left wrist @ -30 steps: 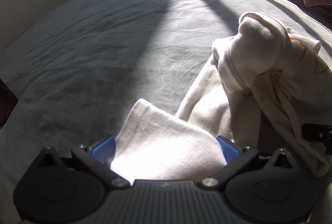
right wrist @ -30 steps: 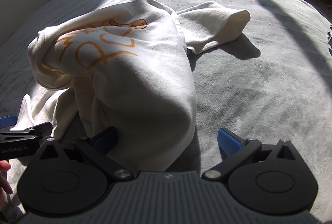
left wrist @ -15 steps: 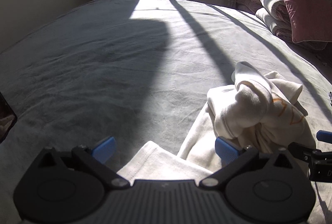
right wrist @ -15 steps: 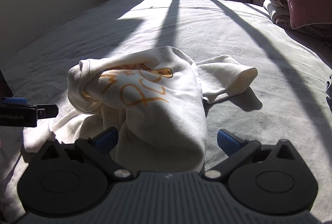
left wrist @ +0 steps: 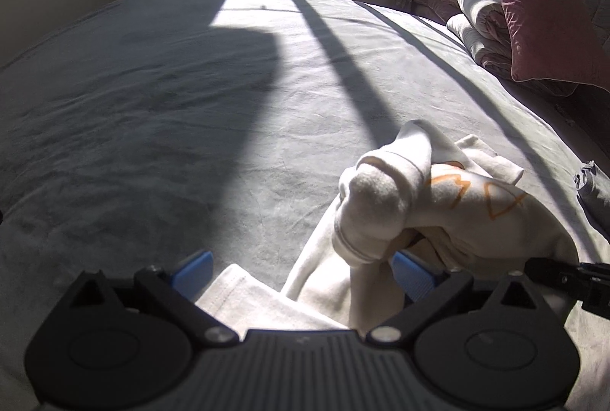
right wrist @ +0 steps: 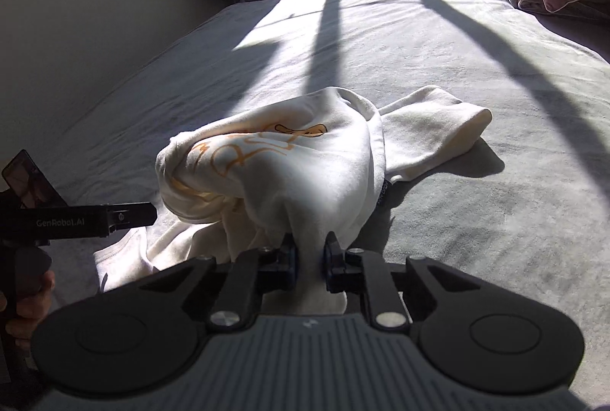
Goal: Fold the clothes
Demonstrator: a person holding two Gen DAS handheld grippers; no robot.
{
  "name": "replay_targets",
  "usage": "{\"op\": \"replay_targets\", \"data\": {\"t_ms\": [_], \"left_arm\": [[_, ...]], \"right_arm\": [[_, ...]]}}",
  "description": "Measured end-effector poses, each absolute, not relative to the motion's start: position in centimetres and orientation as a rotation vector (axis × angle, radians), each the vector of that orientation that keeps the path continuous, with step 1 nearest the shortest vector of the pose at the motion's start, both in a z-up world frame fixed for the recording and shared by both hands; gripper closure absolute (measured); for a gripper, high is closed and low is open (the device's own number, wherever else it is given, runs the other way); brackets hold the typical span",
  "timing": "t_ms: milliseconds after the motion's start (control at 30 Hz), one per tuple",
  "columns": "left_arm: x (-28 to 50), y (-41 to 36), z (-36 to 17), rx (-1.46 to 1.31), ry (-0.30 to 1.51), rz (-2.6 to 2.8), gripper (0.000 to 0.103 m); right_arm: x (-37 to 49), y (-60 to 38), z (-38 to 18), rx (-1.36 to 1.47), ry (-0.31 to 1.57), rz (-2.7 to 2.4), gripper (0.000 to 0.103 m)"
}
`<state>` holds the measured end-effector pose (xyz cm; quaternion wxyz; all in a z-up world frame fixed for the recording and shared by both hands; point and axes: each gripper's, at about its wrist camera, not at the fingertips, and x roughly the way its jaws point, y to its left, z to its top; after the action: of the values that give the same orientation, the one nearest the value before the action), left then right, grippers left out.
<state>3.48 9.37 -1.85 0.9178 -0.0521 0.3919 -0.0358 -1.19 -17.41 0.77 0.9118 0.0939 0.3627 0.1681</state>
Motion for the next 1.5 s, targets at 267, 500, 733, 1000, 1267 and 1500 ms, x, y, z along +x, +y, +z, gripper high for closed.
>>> {"op": "replay_targets", "data": {"t_ms": [267, 500, 733, 1000, 1267, 1500], "left_arm": [[2.5, 8.7, -2.0, -0.084, 0.808, -0.179, 0.005], [2.0, 9.1, -1.4, -0.221, 0.808, -0.333, 0.006], [2.2, 9.3, -1.5, -0.324, 0.817, -0.409, 0.006], [3.3, 9.2, -2.1, -0.357, 0.856, -0.378, 0.008], [4.1, 7.9, -3.1, -0.263, 0.938, -0.334, 0.01], [3.6, 9.2, -2.8, -0.242, 0.915, -0.282, 0.01]], "right_arm": [[-3.7, -21.1, 3.7, 0.278, 0.759, 0.372, 0.087], [-6.3, -24.2, 4.8, 0.36, 0.795, 0.464, 0.087], [-8.2, -25.6, 4.0, 0.42, 0.894, 0.632, 0.087], [-9.1, -23.2, 1.2, 0.289, 1.057, 0.752, 0.087], [-9.9, -23.1, 1.2, 0.217, 1.088, 0.802, 0.053], [-9.6, -23.8, 4.8, 0.214, 0.908, 0.803, 0.037]]}}
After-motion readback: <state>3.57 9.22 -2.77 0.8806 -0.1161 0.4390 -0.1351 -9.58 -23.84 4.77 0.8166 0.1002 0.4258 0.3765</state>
